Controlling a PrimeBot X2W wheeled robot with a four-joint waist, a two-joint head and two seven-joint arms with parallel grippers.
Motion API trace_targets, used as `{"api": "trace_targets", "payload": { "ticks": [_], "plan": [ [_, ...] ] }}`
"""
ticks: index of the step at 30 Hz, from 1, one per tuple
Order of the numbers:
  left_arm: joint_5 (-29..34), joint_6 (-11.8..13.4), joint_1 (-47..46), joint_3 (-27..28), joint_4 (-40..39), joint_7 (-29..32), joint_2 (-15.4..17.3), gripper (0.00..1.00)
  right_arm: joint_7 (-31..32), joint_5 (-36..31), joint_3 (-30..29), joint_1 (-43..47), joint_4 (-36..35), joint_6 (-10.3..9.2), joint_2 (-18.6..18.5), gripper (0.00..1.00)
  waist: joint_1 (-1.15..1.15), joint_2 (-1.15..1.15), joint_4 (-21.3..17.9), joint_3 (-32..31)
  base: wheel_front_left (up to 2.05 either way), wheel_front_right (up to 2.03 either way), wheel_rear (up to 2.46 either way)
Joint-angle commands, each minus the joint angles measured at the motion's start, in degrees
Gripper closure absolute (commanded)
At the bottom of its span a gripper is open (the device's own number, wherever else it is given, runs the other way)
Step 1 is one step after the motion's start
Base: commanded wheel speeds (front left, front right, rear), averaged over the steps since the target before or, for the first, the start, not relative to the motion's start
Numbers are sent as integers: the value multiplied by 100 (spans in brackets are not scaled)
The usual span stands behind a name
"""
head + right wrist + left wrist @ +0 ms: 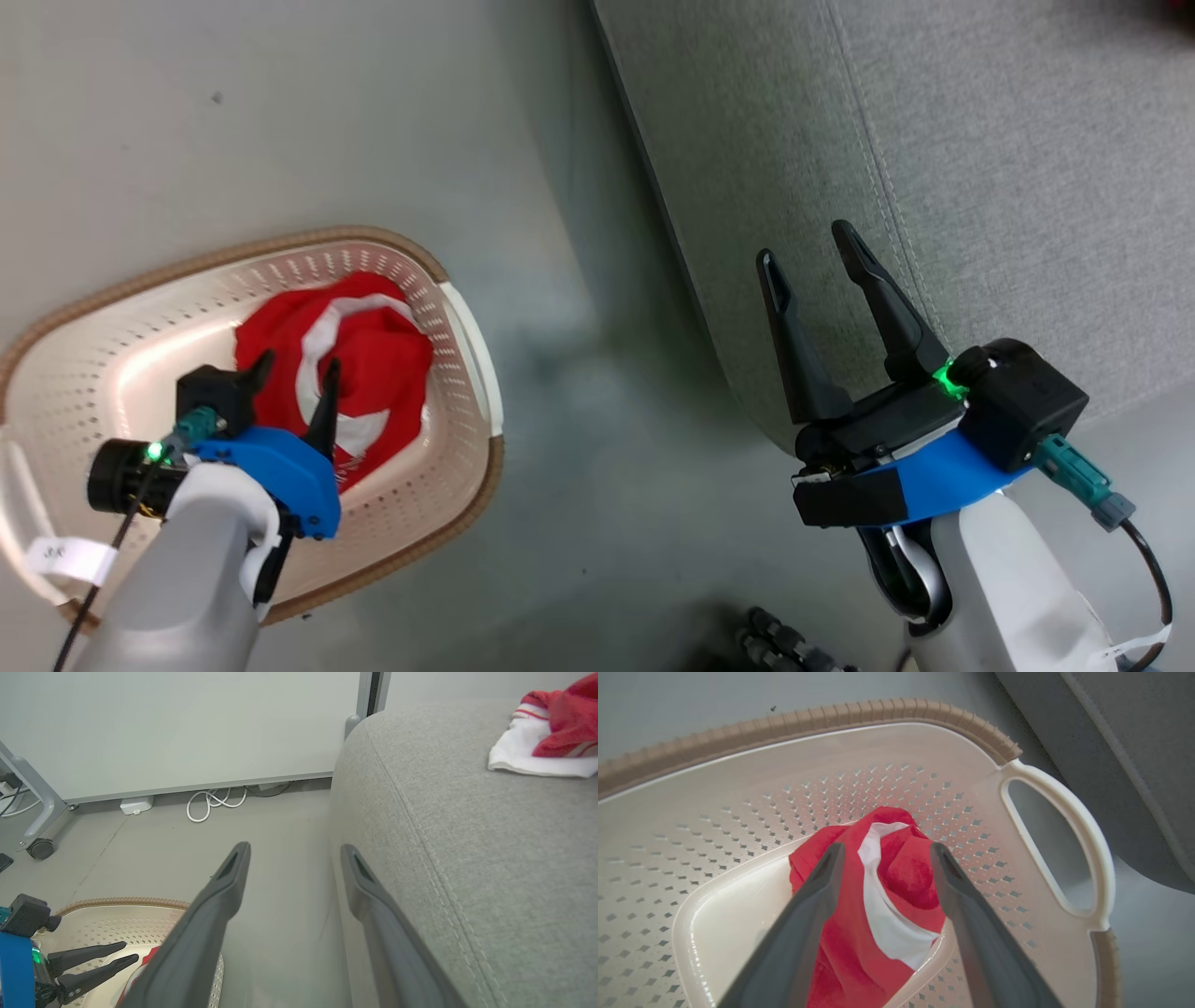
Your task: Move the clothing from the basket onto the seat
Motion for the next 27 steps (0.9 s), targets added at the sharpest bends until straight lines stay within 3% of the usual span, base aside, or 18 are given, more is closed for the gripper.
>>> {"api": "trace_targets", "payload": {
  "ticks": [1,7,18,22,24,25,27],
  "plan": [
    [-13,31,-150,14,65,42,63,0,-34,35,20,-96,-39,3,9,0,-1,0,-211,331,0,0,0],
    [19,119,-521,-11,424,250,131,0,-36,193,85,-191,-216,2,10,0,-1,0,-313,623,0,0,0],
    [17,754,-850,-40,1167,997,58,0,-38,234,147,-142,-363,2,9,0,-1,0,-367,780,0,0,0],
    [-39,762,-919,-65,1322,1189,-11,0,-38,223,128,-99,-387,3,9,0,-1,0,-358,799,0,0,0],
    [-32,718,-947,-95,1353,1197,-19,80,-39,229,124,-84,-393,3,9,0,-1,0,-353,805,0,0,0],
    [-43,652,-933,-116,1382,1253,-54,100,-39,227,128,-81,-388,3,9,0,-1,0,-352,804,0,0,0],
    [-55,572,-943,-137,1413,1303,-76,100,-39,214,131,-82,-381,3,9,0,-1,0,-347,802,0,0,0]
  ]
}}
